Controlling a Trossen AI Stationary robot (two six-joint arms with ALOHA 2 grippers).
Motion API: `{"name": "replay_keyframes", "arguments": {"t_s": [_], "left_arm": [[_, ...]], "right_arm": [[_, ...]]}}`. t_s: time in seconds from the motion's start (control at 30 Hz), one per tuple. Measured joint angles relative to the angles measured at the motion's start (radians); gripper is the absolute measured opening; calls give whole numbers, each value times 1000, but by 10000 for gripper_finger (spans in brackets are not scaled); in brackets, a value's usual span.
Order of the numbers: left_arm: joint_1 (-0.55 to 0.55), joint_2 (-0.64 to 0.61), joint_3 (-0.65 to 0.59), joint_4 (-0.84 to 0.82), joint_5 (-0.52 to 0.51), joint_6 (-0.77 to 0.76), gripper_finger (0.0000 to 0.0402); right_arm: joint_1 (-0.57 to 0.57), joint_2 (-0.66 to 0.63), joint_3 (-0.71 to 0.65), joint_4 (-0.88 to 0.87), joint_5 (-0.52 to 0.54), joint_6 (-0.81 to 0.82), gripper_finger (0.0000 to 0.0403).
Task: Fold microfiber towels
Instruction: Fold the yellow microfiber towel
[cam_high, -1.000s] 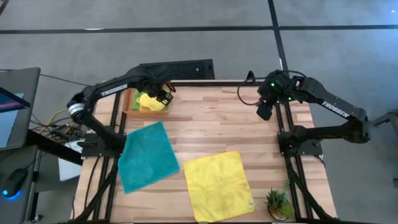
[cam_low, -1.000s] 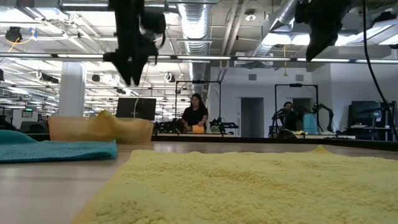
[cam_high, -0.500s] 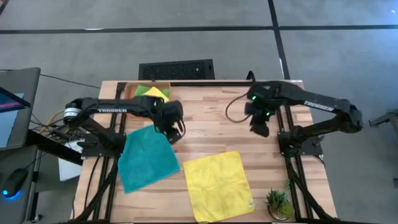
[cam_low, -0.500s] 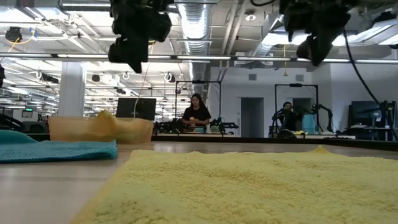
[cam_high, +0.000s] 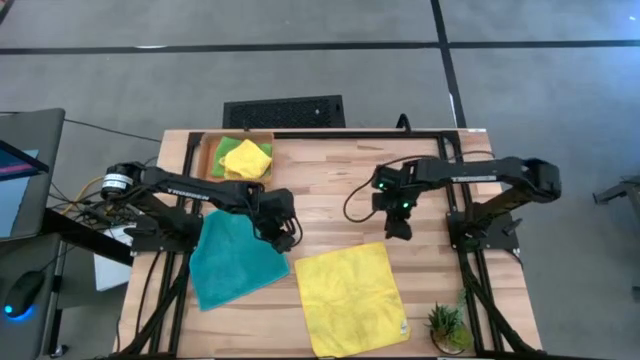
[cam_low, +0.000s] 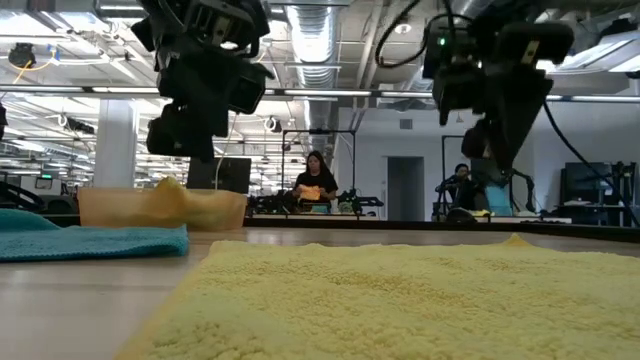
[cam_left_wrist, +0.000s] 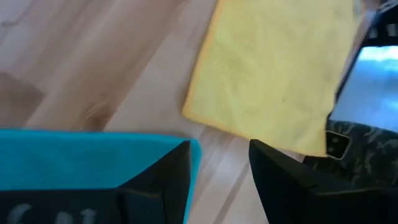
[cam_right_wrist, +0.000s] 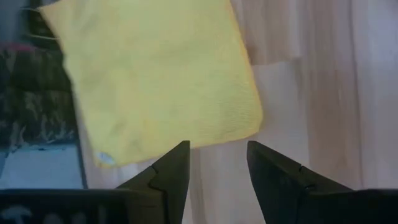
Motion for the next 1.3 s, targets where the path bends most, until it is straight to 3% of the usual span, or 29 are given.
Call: {"name": "replay_keyframes", "arguments": {"t_s": [0.4,0.8,0.93,1.17,1.3], "left_arm": [[-12,0,-9,23,-1,-8,155],[-12,0,-9,22,-2,-7,155],[-12,0,-9,22,-2,-7,155],[-12,0,-9,22,-3,-7,155],[-12,0,-9,22,-29,-6,155]], "right_arm": [[63,208,-67,193,68,1,182],[127,267,-61,199,150,-11,177],[130,268,-62,203,159,28,139],[126,269,-63,204,200,44,17],[106,245,-67,205,212,44,15]]}}
